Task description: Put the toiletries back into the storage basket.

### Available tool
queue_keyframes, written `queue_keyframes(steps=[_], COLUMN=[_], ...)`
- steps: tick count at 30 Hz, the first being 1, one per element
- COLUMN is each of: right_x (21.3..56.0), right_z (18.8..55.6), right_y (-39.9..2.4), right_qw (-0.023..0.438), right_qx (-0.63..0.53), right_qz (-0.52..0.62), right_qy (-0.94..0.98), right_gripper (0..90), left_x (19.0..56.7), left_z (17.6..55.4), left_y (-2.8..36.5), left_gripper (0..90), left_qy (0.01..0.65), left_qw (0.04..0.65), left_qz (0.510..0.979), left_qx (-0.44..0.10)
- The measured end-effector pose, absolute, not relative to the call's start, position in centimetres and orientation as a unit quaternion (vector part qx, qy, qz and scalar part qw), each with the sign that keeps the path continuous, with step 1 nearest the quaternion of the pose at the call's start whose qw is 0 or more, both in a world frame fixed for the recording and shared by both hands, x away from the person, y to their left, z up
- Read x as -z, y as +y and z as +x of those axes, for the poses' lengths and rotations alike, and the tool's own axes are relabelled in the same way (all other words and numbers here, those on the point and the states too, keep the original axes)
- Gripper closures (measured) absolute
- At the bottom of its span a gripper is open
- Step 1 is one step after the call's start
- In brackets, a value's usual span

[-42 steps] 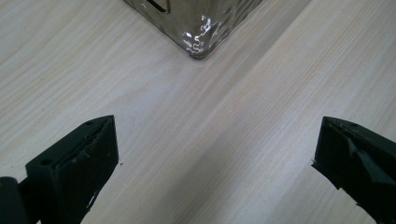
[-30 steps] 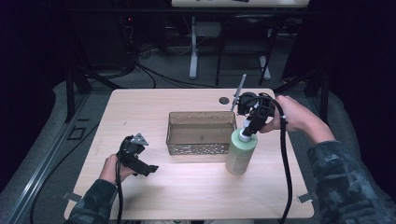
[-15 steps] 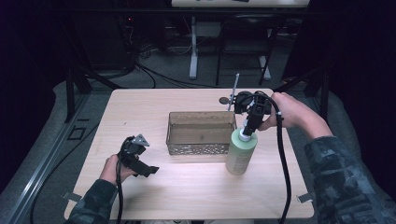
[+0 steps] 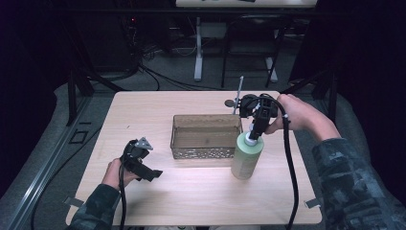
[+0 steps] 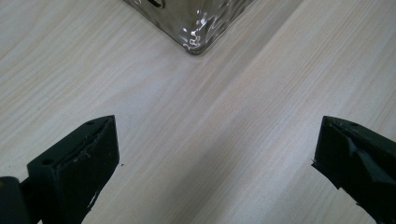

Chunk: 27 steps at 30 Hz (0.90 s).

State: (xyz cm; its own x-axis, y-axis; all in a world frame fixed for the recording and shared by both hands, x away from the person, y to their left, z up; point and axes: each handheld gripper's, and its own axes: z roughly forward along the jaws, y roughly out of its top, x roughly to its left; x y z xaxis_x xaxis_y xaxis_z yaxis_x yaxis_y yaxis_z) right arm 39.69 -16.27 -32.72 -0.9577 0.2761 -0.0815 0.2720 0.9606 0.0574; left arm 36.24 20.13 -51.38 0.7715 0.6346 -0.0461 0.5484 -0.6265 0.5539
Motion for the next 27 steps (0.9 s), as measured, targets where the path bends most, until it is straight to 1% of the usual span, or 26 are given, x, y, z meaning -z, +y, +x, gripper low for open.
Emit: queue_keyframes(steps=[27], right_x=[31.1], right_z=[38.9], right_y=[-16.2], right_qw=[0.049], right_qx=[-0.019], right_qz=[0.118], right_qy=[0.992], right_gripper=[62.7], left_x=[51.3], left_z=[36.2], left_y=[20.1], left_gripper=[0.0], left_qy=[0.327], left_qw=[0.279], left_qz=[0.899], left_qx=[-0.079])
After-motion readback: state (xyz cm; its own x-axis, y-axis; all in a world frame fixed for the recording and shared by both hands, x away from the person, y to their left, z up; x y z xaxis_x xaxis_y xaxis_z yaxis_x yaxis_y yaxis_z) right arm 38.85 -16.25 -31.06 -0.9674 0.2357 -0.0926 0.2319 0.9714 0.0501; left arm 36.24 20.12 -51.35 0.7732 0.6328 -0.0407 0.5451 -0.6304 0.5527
